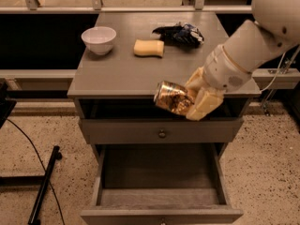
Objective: Place orange can into middle drawer
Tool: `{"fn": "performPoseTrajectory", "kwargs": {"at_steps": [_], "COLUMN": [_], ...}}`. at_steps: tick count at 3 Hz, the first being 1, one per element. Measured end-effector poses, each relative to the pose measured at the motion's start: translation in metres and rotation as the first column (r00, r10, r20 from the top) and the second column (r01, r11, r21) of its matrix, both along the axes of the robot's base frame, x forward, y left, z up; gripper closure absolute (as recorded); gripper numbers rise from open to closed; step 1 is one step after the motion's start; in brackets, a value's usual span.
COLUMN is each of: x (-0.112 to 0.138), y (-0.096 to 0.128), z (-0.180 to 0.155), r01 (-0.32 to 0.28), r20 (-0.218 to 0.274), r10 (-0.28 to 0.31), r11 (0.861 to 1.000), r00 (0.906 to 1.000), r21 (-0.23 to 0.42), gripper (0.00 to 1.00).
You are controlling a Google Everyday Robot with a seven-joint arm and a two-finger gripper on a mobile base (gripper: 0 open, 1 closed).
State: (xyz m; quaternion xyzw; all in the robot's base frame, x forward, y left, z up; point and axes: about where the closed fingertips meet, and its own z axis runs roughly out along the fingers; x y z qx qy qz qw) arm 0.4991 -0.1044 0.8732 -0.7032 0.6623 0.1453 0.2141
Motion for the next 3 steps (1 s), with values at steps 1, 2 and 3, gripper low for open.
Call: {"fn": "performPoseTrajectory", "kwargs": {"at_steps": [1,2,3], "x": [-0.042,-0.061,-0.061], "y": [-0.012,-0.013,-0.013], "z": [-0.053,-0.079,-0.079], "r01": [-0.107,-0.136,-0.136], "r20": [-0.006,-0.061,-0.061], "r10": [0.107,0.131,0.131], "r11": [0.992,0.987,0.987], "r00": [0.9942,0.9895,0.9895], "r21": [-0.068,-0.085,-0.085], "gripper": [1.0,1.0,1.0]}}
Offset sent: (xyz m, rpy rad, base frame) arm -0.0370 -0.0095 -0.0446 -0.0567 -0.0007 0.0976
